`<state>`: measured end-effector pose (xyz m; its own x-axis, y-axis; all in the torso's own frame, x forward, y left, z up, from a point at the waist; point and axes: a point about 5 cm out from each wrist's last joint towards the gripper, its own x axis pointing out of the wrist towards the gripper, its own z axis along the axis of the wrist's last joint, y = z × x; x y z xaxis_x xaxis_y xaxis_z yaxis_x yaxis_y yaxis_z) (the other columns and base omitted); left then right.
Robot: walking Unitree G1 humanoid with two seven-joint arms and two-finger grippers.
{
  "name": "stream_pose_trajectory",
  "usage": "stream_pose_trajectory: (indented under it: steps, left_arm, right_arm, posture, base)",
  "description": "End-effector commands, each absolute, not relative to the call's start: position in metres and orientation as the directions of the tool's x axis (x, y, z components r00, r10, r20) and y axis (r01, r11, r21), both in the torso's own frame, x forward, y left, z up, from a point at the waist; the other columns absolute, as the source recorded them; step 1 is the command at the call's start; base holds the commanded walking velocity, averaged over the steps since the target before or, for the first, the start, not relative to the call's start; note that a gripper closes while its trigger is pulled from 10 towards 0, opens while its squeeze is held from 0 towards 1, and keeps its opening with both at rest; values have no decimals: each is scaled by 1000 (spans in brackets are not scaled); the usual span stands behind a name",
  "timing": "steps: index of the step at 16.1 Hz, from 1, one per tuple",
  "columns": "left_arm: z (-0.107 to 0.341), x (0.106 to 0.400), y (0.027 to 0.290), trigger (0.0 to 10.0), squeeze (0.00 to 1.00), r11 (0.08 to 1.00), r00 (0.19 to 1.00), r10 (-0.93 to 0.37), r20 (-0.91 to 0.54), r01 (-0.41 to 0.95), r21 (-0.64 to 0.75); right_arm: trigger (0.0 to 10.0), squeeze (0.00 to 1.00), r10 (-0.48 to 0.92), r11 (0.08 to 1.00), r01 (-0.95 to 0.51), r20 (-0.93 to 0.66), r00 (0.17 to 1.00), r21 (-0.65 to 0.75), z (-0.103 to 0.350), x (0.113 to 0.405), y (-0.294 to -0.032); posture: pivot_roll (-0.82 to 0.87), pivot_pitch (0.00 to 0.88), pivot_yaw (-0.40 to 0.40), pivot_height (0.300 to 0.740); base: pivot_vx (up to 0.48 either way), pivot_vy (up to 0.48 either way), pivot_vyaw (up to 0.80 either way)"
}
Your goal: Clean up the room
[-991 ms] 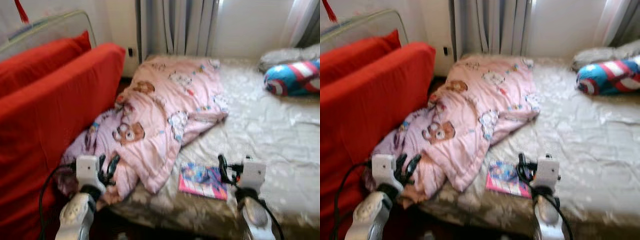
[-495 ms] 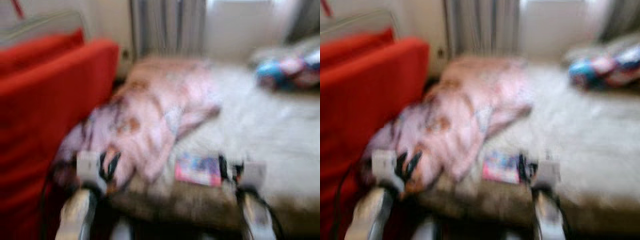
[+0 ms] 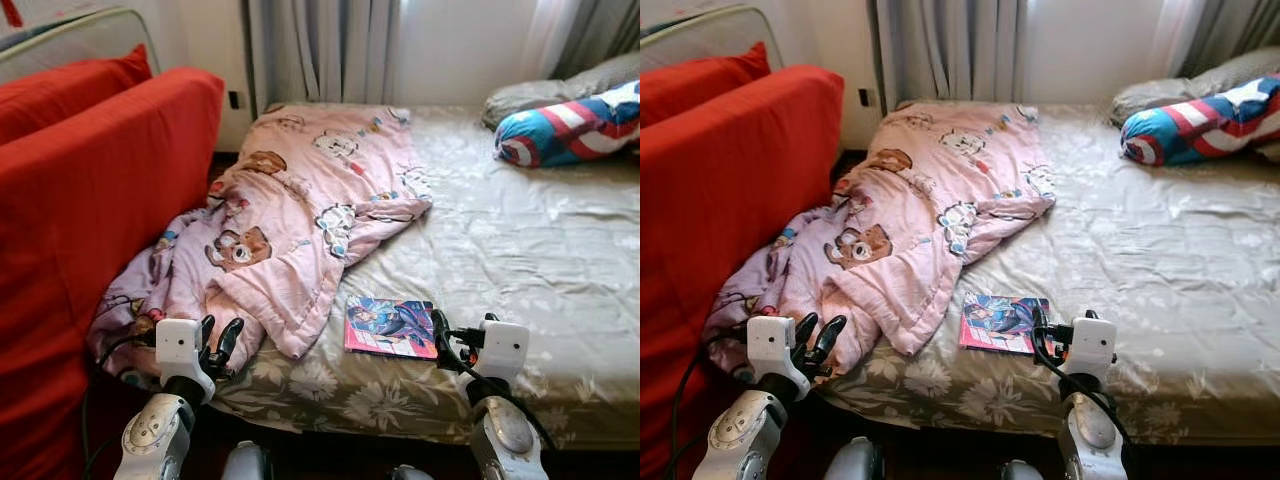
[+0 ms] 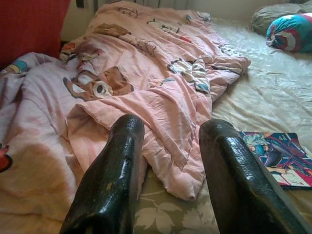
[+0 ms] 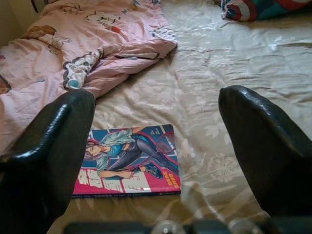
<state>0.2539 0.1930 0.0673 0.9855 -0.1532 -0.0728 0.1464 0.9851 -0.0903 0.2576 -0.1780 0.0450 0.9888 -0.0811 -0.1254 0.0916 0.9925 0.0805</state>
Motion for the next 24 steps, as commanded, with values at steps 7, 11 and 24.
stream_pose_trajectory:
  steps: [7,11,24]
  left_arm:
    - [71,259,188,10000,0,983,985,-162,-61,155,-101]
    - [71,259,187,10000,0,982,984,-167,-61,160,-104]
    - [72,259,186,10000,0,982,984,-170,-55,165,-93]
  right_arm:
    - [10000,0,-27,992,42,-131,991,115,44,257,-172]
    - [10000,0,-34,989,52,-128,991,138,45,257,-173]
    - [10000,0,-94,980,115,-130,987,165,45,262,-181]
  posture:
    - [-73,25,-7,651]
    - [-73,28,-7,651]
    - [-70,40,-4,651]
  base:
    - [212,0,77]
    - [250,0,127]
    - [96,0,0]
